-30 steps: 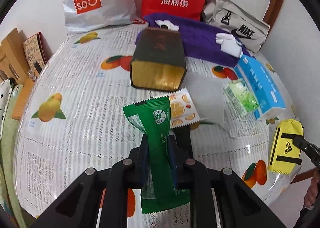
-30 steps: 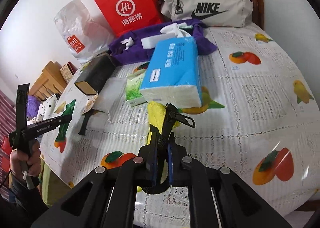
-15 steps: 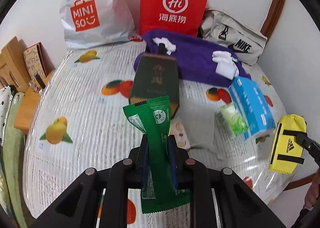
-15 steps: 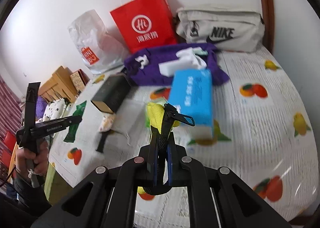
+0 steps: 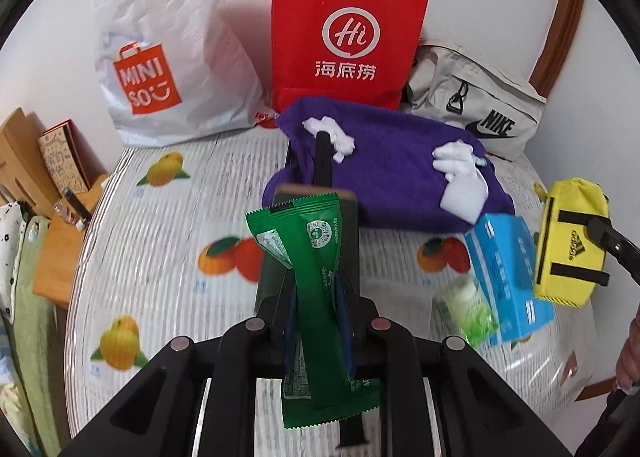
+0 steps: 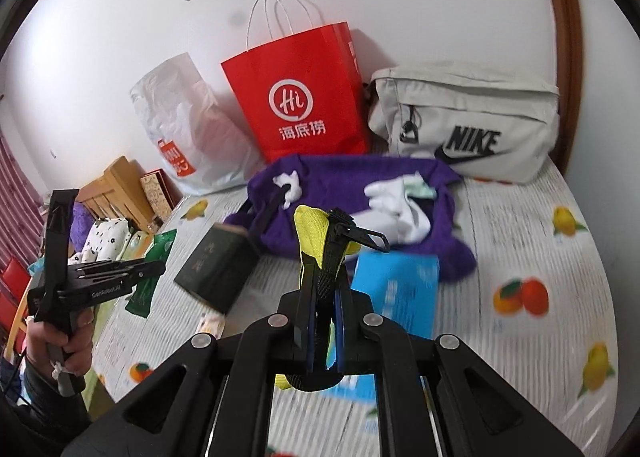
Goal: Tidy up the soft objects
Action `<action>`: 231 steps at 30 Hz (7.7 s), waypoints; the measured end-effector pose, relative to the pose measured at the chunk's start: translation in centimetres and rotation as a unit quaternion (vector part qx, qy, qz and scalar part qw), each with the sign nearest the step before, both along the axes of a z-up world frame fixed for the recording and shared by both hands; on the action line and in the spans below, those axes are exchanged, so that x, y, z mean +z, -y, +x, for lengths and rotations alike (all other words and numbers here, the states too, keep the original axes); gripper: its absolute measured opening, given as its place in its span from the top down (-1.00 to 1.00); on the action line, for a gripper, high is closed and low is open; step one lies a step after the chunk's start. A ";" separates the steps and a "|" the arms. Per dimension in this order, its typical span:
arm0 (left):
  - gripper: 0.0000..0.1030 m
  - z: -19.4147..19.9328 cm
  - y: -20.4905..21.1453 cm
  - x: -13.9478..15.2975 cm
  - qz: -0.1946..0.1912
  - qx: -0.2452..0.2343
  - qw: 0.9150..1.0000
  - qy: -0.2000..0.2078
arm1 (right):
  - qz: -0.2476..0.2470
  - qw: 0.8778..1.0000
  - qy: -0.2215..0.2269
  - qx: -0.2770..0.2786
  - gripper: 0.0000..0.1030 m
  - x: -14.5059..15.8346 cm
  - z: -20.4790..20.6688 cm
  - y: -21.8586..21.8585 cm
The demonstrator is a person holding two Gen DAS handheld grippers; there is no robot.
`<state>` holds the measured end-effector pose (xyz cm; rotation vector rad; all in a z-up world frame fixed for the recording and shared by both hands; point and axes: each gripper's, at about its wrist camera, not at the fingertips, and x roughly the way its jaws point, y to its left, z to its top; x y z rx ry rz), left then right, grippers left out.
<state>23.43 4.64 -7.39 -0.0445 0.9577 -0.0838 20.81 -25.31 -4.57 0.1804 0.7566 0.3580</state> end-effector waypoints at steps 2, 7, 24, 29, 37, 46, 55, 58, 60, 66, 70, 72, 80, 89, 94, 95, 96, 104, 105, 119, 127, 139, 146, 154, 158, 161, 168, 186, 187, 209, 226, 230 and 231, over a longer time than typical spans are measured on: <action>0.65 1.2 0.1 0.0 0.000 -0.001 1.000 -0.001 | -0.010 1.000 0.000 -0.002 0.85 -0.2 1.7 -0.2; 0.65 4.0 0.5 -0.4 0.003 -0.005 1.000 -0.004 | -0.016 1.000 -0.012 0.001 0.85 -1.5 5.4 -0.5; 0.65 13.7 2.5 -3.3 0.005 -0.035 0.999 -0.025 | -0.010 1.000 -0.018 0.006 0.85 -4.0 15.2 -2.2; 0.65 15.8 2.9 -3.9 0.004 -0.043 0.999 -0.032 | -0.007 1.000 -0.022 0.015 0.84 -4.2 18.1 -3.2; 0.64 18.2 3.7 -5.4 -0.002 -0.052 0.997 -0.049 | -0.001 0.998 -0.047 0.035 0.82 -5.7 20.4 -4.3; 0.59 19.7 4.2 -6.7 0.005 -0.057 0.996 -0.068 | -0.001 0.996 -0.081 0.034 0.71 -7.6 22.1 -4.3; 0.53 20.8 5.2 -8.3 0.007 -0.061 0.995 -0.082 | -0.014 0.994 -0.103 0.040 0.36 -8.3 22.4 -4.5; 0.47 21.0 5.1 -8.4 0.005 -0.061 0.995 -0.085 | -0.019 0.993 -0.107 0.038 -0.11 -8.2 22.4 -4.4; 0.46 21.0 5.0 -8.4 0.004 -0.059 0.995 -0.086 | -0.034 0.994 -0.098 0.032 -0.14 -8.1 22.1 -4.4; 0.36 21.2 4.9 -8.2 0.002 -0.055 0.994 -0.089 | -0.035 0.994 -0.101 0.036 -0.13 -8.1 22.1 -4.5; -0.28 20.7 3.8 -6.6 -0.011 -0.042 0.997 -0.057 | -0.029 0.994 -0.099 0.032 -0.14 -7.6 21.7 -4.2; -0.28 20.5 3.4 -5.9 -0.012 -0.036 0.998 -0.051 | -0.031 0.994 -0.096 0.031 -0.14 -7.2 21.3 -4.1; -0.28 18.5 2.9 -3.5 -0.004 -0.034 0.999 -0.040 | -0.025 0.995 -0.091 0.034 -0.14 -6.0 18.6 -3.9; -0.28 12.3 1.9 -1.4 0.006 -0.030 0.999 -0.032 | -0.015 0.996 -0.081 0.033 -0.14 -4.3 12.5 -4.0; -0.28 8.2 0.9 -1.1 -0.001 -0.027 0.999 -0.038 | -0.020 0.997 -0.070 0.030 -0.14 -3.4 7.9 -3.9; -0.28 7.5 0.7 -1.2 -0.002 -0.026 0.999 -0.040 | -0.019 0.997 -0.069 0.030 -0.14 -3.3 7.1 -3.9; -0.28 6.7 0.4 -1.1 -0.002 -0.024 0.999 -0.041 | -0.018 0.997 -0.069 0.029 -0.14 -3.2 6.1 -3.8; -0.28 0.6 0.2 -2.0 -0.004 -0.024 0.999 -0.047 | -0.021 0.997 -0.068 0.030 -0.14 -3.8 -0.5 -3.8; -0.28 -0.2 0.2 -2.5 -0.005 -0.023 0.998 -0.050 | -0.020 0.997 -0.069 0.031 -0.14 -3.9 -1.1 -3.8; -0.28 -3.7 2.4 -10.3 -0.014 -0.032 0.993 -0.109 | 0.004 0.995 -0.099 0.001 -0.14 -7.1 -8.4 -1.3; -0.29 -3.4 2.9 -11.6 0.003 -0.012 0.997 -0.079 | 0.003 0.993 -0.117 -0.007 -0.14 -8.7 -10.3 -0.6; 0.63 -3.7 1.8 -11.2 -0.042 -0.036 0.997 -0.062 | -0.004 0.994 -0.107 0.021 -0.14 -8.4 -9.7 -2.8; 0.96 -4.4 0.9 -10.5 -0.064 -0.049 0.995 -0.058 | -0.012 0.993 -0.110 0.034 -0.14 -8.5 -9.4 -4.1; 0.96 -5.6 -0.7 -9.9 -0.042 -0.048 0.996 -0.056 | -0.015 0.994 -0.103 0.042 -0.14 -8.0 -9.2 -4.9; 0.83 -5.8 -0.9 -10.9 -0.032 -0.052 0.996 -0.071 | -0.012 0.993 -0.104 0.049 -0.14 -8.2 -9.1 -5.4; 0.28 -6.1 -1.4 -10.5 -0.032 -0.045 0.997 -0.058 | -0.010 0.993 -0.109 0.052 -0.14 -8.3 -9.1 -5.6; -0.11 -5.6 -2.3 -10.1 0.001 -0.038 0.998 -0.046 | -0.012 0.992 -0.116 0.053 -0.14 -8.6 -9.1 -5.5; -0.39 -3.1 -3.3 -11.8 0.047 0.001 0.998 -0.040 | -0.011 0.989 -0.140 0.053 -0.14 -10.0 -7.9 -5.5; -0.36 -3.0 -3.3 -11.8 0.047 -0.002 0.998 -0.038 | -0.010 0.989 -0.141 0.053 -0.14 -10.0 -7.8 -5.5; 0.63 -3.9 -4.1 -10.9 0.022 -0.030 0.999 -0.035 | -0.069 0.991 -0.067 0.098 -0.13 -7.9 -5.9 -11.1; 0.60 -3.3 -5.5 -11.0 0.007 -0.031 0.999 -0.036 | -0.305 0.950 -0.038 0.059 0.44 -13.0 -1.3 -14.3; 0.60 -3.3 -5.4 -11.0 0.012 -0.032 0.999 -0.037 | -0.341 0.939 -0.010 0.048 0.66 -13.7 -1.4 -14.8; 0.60 -3.3 -5.3 -11.0 0.012 -0.031 0.999 -0.037 | -0.341 0.939 -0.005 0.052 0.68 -13.7 -1.4 -14.7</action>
